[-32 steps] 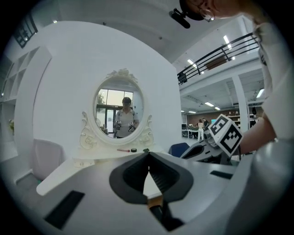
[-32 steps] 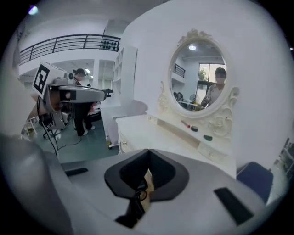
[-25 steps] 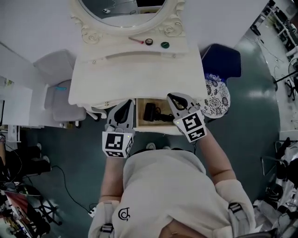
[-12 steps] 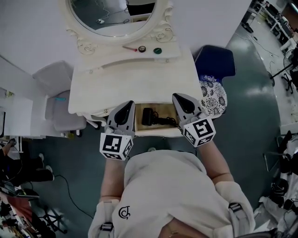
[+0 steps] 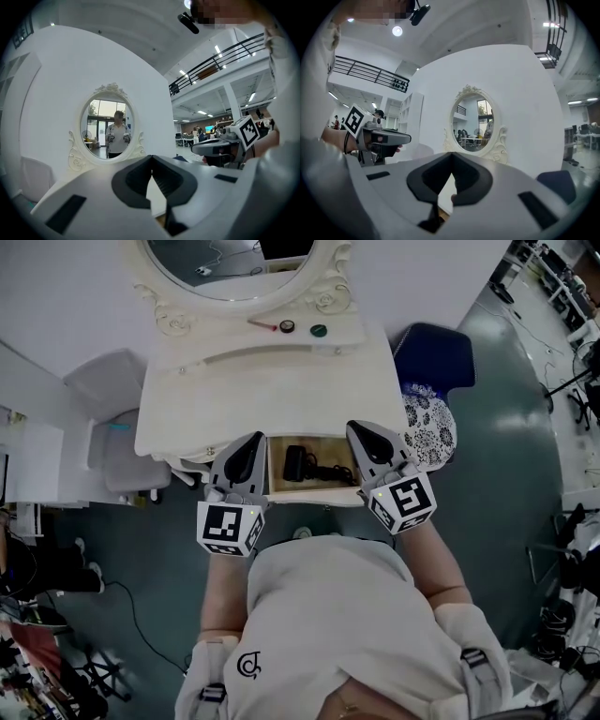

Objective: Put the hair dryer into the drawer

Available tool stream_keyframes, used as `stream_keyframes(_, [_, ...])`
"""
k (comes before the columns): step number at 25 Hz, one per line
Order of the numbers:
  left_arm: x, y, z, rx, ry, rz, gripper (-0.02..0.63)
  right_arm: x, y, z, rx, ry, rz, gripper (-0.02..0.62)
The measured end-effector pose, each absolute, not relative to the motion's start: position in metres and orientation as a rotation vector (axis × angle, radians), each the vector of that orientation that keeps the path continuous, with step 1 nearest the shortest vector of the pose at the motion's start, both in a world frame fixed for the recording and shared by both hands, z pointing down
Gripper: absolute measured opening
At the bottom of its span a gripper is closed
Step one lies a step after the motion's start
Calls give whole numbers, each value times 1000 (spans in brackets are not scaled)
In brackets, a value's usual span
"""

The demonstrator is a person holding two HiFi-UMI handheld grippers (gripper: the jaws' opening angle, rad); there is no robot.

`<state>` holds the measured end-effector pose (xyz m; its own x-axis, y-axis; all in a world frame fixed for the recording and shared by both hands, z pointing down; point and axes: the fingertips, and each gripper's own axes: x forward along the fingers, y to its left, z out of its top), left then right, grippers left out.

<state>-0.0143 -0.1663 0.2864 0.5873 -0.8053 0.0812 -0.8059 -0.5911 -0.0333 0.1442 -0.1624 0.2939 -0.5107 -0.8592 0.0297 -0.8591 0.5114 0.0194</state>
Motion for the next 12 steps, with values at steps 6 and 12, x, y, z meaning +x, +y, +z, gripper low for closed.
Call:
stream_keyframes(6, [-10,-159,283,2830,-1398,150,12,139,-160,292,1531,-2687,-68,5])
stream_keyframes(12, [0,-153,282,2866,-1357,150,12,140,-159,293,1535,-2683,-73,6])
